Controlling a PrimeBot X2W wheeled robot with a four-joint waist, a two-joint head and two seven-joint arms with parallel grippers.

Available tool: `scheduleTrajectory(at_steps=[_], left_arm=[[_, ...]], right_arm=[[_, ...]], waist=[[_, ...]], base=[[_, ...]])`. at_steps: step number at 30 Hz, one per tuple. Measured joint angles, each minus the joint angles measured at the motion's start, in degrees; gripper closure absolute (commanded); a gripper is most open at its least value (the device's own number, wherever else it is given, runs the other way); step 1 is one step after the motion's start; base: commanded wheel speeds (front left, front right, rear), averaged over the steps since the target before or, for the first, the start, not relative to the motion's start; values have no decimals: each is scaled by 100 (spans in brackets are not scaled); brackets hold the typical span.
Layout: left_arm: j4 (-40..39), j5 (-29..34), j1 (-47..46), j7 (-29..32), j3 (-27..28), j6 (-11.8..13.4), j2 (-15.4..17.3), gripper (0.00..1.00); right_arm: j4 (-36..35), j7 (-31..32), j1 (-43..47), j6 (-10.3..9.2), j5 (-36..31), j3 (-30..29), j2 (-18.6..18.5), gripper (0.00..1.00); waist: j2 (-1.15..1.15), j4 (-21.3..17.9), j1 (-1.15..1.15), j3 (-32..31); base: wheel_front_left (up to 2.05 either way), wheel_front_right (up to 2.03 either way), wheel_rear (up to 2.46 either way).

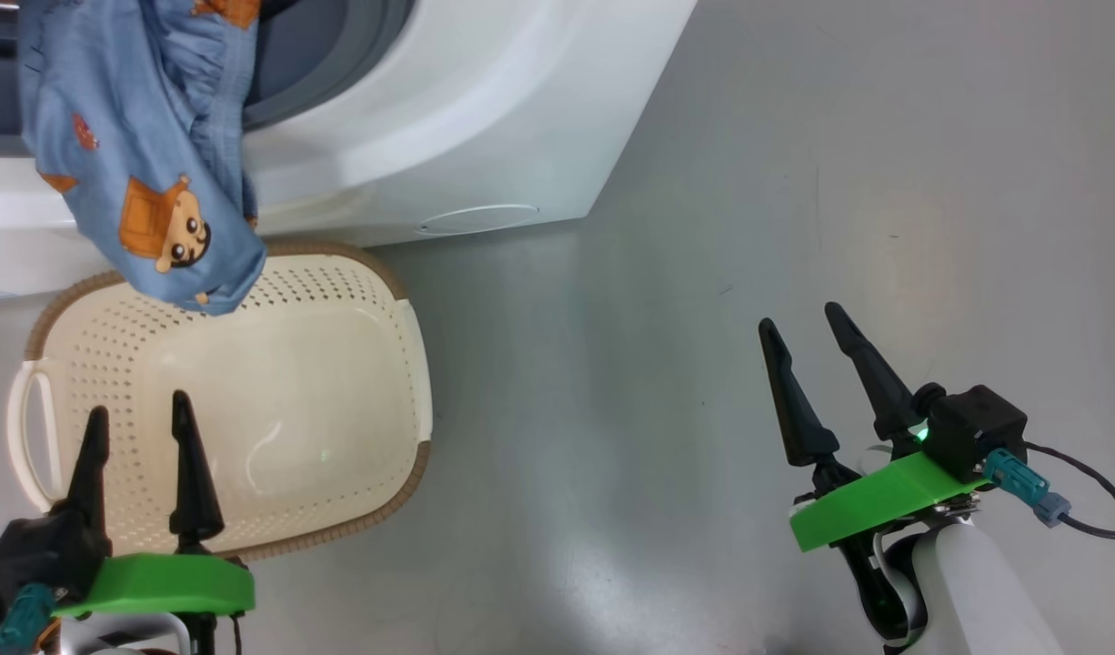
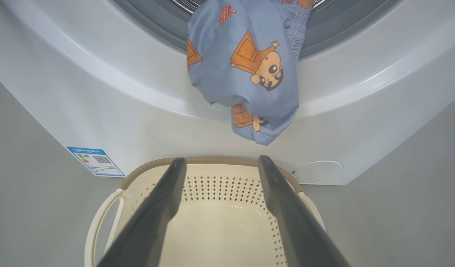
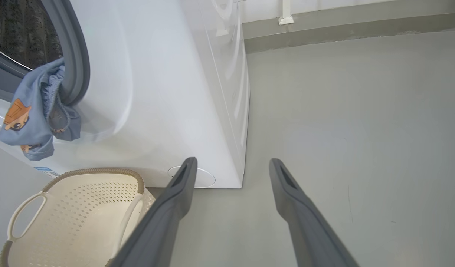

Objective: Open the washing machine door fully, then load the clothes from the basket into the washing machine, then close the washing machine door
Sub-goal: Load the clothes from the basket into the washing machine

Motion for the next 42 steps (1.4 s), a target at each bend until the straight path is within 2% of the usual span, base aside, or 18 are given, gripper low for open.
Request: scheduleTrajectory(at_steps=[8,19,23,32,42], left_arm=[[216,88,-139,0,-1,-27,-55,0],[964,24,-1186,167,-7,-115,75,0],[1232,7,-1565,378,-8,-156,203,0],[1700,-263,-2254,1072,-154,-439,276,0],[2168,-402,-2906,1311,-232,-557,300,0]], right_arm=[[-3,0,1,0,-16,-29,0,0],[4,0,1,0,-40,-2,-1,0],[10,0,1,0,-40,31,0,0],[19,0,2,0,-38,33,-1,0],[19,0,0,0,-24,71,0,0]], waist=[[0,45,0,-12],[0,5,0,4],[0,-34,0,3],[0,-115,0,30],[0,-170,0,158]], base=[[0,0,0],[0,0,0],[0,0,0],[0,0,0],[0,0,0]])
